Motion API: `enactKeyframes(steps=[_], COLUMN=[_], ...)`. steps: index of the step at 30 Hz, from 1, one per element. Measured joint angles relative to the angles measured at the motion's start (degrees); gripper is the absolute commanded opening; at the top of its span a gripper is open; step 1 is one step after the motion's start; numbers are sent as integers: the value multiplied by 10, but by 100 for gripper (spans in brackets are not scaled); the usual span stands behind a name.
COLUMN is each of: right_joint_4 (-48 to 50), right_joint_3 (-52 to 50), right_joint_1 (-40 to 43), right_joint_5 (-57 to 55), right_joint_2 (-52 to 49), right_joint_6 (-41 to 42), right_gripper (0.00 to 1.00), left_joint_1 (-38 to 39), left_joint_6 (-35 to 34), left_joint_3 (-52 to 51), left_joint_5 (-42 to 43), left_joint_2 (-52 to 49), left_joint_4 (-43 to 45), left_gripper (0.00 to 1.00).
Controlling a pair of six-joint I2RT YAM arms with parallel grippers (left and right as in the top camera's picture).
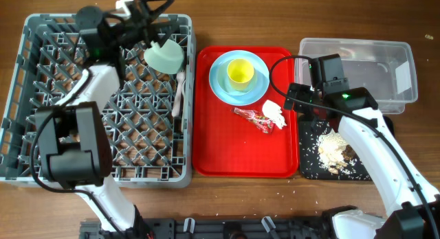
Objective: Sort waste into correct bins and load items into the dishwasher rack
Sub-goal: 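Move the left gripper to the red tray and grasp the yellow cup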
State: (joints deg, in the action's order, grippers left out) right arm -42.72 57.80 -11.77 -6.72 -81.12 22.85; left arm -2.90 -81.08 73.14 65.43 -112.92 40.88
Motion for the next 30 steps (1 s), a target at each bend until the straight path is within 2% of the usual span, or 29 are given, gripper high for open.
enactKeyframes(steps=[2, 6, 7, 10, 13, 17, 19, 21, 22, 26, 27, 29, 30], right_joint_4=[0, 0, 0, 0, 0, 0, 0, 0, 0, 0, 0, 0, 0], right_joint_3=[0, 0, 0, 0, 0, 0, 0, 0, 0, 0, 0, 0, 0], right_joint_1=[0, 0, 0, 0, 0, 0, 0, 0, 0, 0, 0, 0, 0], right_joint_5=[0, 0, 0, 0, 0, 0, 0, 0, 0, 0, 0, 0, 0], right_joint_2=[0, 0, 0, 0, 0, 0, 0, 0, 0, 0, 0, 0, 0], right_joint_6=[0, 0, 0, 0, 0, 0, 0, 0, 0, 0, 0, 0, 0], right_gripper=[100, 100, 100, 100, 99, 100, 100, 100, 100, 100, 100, 100, 100], left_joint_1=[24, 72, 87, 125, 169, 254, 291, 334, 357, 415, 426, 442, 445], left_joint_6=[20, 92, 129, 244, 355, 499, 539, 569, 587, 620, 624, 631, 633], left_joint_3=[36, 113, 143, 194, 206, 208, 208, 210, 210, 210, 210, 210, 210], left_joint_5=[0, -23, -48, -142, -233, -300, -322, -375, -410, -548, -582, -640, -657], left_joint_2=[2, 17, 23, 27, 27, 27, 27, 27, 27, 26, 25, 17, 11], left_joint_4=[-24, -182, -284, -483, -583, -645, -662, -691, -705, -732, -737, -743, -744], left_gripper=[99, 99, 99, 100, 100, 100, 90, 81, 74, 62, 49, 42, 42])
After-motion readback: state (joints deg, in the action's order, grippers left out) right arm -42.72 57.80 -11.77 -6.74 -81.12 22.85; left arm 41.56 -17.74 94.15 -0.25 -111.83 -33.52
